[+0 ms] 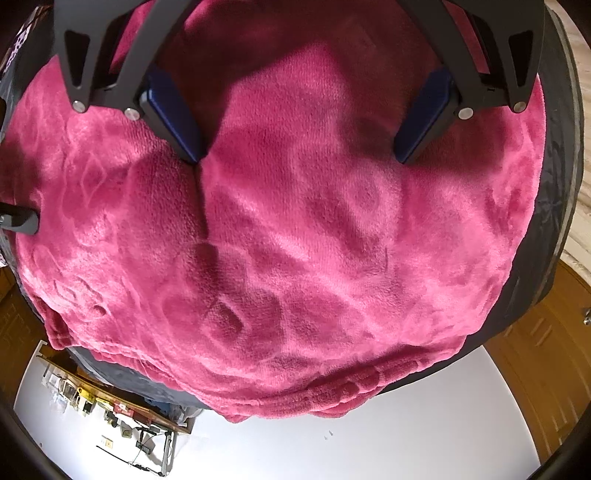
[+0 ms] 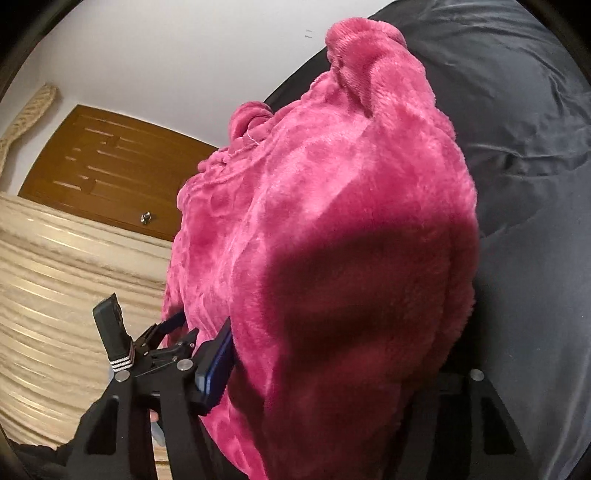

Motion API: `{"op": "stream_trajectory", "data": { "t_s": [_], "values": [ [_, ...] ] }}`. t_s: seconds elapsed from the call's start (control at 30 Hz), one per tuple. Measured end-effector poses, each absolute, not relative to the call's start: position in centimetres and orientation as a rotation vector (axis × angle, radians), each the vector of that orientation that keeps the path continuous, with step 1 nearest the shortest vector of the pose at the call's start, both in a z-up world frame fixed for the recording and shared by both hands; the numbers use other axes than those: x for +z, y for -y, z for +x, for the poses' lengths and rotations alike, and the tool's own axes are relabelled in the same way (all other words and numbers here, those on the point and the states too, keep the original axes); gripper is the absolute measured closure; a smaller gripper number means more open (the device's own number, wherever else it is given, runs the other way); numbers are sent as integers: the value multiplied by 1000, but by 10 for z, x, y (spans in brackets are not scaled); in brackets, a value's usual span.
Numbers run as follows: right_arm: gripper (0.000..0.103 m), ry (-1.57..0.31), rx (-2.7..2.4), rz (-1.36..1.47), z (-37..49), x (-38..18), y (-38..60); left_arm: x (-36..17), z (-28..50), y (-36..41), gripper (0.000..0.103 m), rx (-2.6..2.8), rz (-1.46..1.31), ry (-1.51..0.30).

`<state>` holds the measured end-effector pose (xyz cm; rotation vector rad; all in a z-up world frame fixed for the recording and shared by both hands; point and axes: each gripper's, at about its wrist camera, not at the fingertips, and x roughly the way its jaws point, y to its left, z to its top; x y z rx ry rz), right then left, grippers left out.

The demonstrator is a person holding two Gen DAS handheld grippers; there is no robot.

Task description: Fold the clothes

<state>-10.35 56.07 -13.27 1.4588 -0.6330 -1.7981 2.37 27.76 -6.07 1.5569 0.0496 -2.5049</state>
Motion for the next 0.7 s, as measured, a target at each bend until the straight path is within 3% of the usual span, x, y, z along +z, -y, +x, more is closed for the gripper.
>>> {"op": "stream_trajectory", "data": {
  "t_s": [0.7],
  "values": [
    [41,538,-1826,1479,-93,-129,-526,-66,23,-289,0,-2512,1547,-64]
  ]
}}
